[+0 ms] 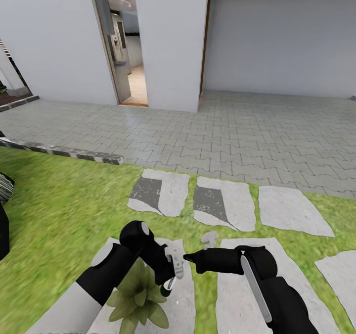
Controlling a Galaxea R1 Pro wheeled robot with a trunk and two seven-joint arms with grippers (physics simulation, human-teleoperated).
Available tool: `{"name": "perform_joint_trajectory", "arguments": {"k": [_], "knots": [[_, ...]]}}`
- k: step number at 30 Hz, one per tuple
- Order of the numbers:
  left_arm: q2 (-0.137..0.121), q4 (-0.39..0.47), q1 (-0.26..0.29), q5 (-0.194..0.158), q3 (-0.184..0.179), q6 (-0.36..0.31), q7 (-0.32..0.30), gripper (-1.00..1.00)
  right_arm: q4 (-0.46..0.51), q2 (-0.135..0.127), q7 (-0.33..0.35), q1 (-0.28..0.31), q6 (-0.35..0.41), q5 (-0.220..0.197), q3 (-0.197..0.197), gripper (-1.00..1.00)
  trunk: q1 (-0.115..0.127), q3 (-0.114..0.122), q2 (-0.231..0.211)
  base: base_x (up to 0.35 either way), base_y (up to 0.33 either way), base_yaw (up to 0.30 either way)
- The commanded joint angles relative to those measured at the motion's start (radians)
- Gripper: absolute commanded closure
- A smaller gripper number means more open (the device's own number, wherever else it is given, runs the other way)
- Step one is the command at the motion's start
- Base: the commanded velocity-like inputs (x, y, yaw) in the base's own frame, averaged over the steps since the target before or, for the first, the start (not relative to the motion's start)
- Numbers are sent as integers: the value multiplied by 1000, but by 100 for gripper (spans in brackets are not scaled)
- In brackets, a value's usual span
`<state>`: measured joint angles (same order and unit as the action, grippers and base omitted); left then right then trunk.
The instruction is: Pick up the pesticide atomizer in the garden and spray insectifuge to fully cover both potted plants in the garden.
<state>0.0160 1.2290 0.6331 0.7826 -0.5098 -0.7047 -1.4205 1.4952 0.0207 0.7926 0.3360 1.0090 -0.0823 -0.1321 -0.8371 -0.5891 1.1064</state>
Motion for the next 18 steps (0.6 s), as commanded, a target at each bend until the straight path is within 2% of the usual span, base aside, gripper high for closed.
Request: {"name": "perform_joint_trajectory", "arguments": {"k": [1,6,11,12,15,18], "knots": [[-1,-4,1,8,6,-8,-7,100,0,0,-4,0,8,-8,0,100,0,-1,1,0,0,0],[-23,-48,1,8,34,1,35,100,0,-1,-4,0,8,-10,2,100,0,-1,1,0,0,0],[-89,-66,2,7,39,6,42,100,0,-1,-4,0,8,-13,2,100,0,-1,1,0,0,0],[-102,-66,2,7,52,6,42,100,0,-1,-4,0,8,-13,2,100,0,-1,1,0,0,0],[-116,-66,2,9,99,7,41,100,0,-2,-4,0,8,-13,3,100,0,-1,1,0,0,0],[-138,-63,2,8,135,7,41,100,0,-16,-4,0,8,-11,4,100,0,-1,1,0,0,0]]}}
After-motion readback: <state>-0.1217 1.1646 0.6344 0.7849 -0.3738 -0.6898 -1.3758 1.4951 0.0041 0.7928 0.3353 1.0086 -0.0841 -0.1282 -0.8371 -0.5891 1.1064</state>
